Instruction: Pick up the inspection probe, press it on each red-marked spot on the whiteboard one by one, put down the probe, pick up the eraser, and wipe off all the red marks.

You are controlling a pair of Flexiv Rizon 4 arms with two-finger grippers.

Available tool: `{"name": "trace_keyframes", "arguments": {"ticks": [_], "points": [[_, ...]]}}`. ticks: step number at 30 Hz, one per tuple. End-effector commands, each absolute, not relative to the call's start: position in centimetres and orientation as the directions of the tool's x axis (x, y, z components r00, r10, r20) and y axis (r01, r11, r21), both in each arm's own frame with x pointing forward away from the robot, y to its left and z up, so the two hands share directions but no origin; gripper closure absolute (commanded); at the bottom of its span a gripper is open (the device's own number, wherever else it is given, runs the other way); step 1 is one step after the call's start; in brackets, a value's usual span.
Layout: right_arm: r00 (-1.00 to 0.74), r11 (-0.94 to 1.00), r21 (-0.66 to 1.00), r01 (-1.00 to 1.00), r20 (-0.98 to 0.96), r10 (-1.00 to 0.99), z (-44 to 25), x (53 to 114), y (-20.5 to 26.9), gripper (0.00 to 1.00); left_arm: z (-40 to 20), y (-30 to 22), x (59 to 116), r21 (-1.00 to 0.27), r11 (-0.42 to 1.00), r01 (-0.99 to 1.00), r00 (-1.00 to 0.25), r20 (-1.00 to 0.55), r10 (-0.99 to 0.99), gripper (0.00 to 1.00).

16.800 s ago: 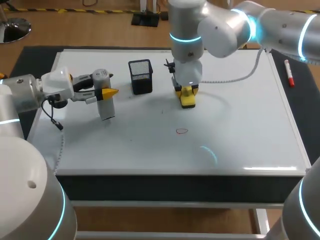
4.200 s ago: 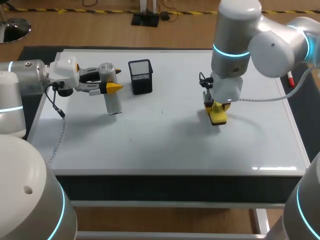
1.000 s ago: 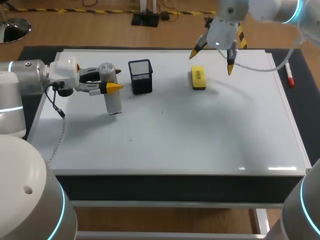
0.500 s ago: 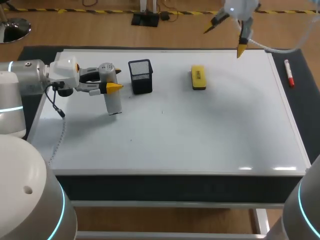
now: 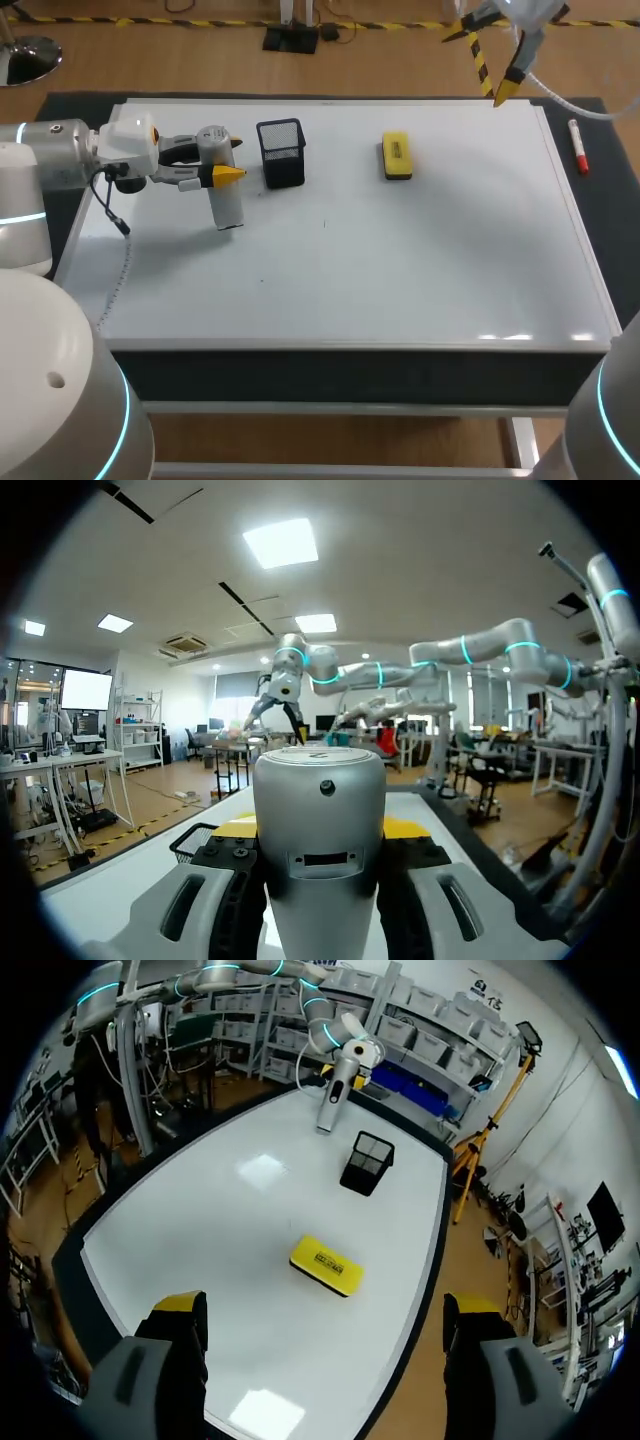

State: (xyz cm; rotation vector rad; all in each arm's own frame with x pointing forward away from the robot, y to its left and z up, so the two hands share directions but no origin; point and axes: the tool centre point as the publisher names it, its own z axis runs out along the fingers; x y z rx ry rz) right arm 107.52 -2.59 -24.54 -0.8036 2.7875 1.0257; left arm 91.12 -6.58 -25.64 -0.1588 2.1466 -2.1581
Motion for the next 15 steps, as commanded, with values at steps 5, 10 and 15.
{"name": "trace_keyframes", "arguments": {"ticks": [5,10,15], "points": [[-0.867,0.661,0.561,-0.498,-0.329,-0.374,-24.2,106.2,-3.0,0.00,-25.6,-6.6,91.2,-1.000,-0.006,-0.008,-0.991,0.009,-0.136,1.00],[-0.867,0.661,0.561,-0.498,-0.329,-0.374,-24.2,106.2,-3.0,0.00,-25.6,-6.6,91.2,-1.000,-0.006,-0.008,-0.991,0.009,-0.136,1.00],[-0.867,0.661,0.561,-0.498,-0.329,-0.374,-24.2,106.2,-3.0,0.00,-23.5,-7.3,91.9,-0.999,0.010,0.030,-0.992,-0.031,-0.124,1.00]]}}
